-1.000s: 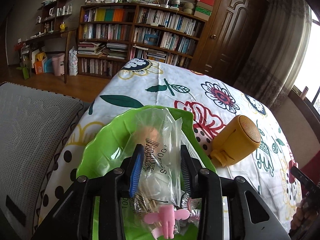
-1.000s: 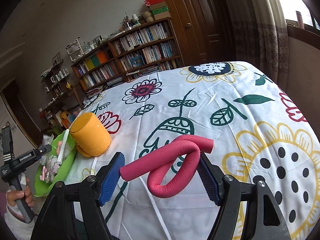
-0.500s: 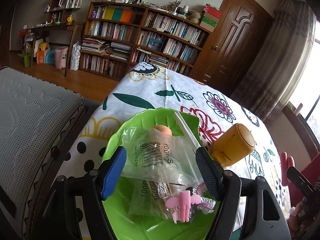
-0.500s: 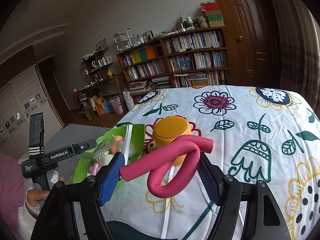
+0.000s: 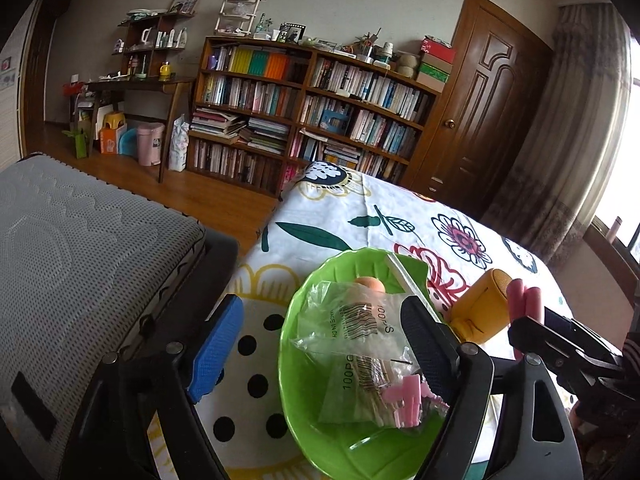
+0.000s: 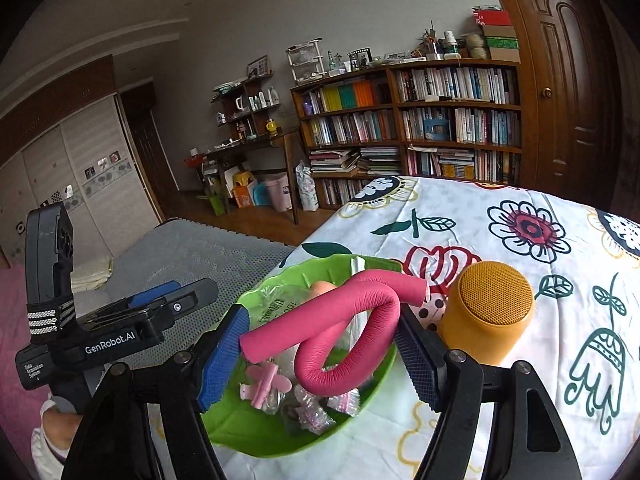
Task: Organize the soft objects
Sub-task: 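Open the left tool over the plate while right lowers the foam tube in and opens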
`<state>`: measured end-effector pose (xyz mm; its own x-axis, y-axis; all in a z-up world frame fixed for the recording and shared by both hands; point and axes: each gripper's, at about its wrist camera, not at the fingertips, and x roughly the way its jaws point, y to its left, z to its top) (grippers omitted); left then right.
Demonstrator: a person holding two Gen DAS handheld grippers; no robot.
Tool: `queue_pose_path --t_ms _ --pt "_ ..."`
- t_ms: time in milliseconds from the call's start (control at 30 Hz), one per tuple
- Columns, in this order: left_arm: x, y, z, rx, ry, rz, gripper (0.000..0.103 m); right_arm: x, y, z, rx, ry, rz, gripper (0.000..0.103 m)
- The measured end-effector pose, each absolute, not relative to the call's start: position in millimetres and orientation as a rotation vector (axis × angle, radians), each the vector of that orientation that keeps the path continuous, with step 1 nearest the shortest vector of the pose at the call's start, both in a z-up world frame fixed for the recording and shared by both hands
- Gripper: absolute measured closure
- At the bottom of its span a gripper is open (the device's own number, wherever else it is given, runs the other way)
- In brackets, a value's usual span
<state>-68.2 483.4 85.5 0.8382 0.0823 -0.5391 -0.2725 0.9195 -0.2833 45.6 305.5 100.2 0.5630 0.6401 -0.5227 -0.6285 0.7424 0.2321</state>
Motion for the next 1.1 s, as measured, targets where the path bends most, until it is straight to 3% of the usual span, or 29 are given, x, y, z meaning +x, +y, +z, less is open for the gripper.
queue_pose_path --t_ms 267,367,733,1100 --pt "-75.8 501.1 87.5 -0.382 0.526 0.252 0.017 59.0 347.2 88.6 -0.009 0.626 0.802 0.024" --pt "-75.0 504.6 85.4 -0.393 0.532 0.256 0.017 64.7 354.4 80.0 -0.010 0.644 0.811 0.015" --pt "-72.7 506.0 81.3 -0.395 0.541 0.266 0.014 58.3 343.1 71.0 0.012 0.663 0.794 0.015" --pt "-71.9 504.3 78.5 -0.388 0.545 0.261 0.014 20.8 325.4 82.6 -0.113 0.511 0.648 0.015"
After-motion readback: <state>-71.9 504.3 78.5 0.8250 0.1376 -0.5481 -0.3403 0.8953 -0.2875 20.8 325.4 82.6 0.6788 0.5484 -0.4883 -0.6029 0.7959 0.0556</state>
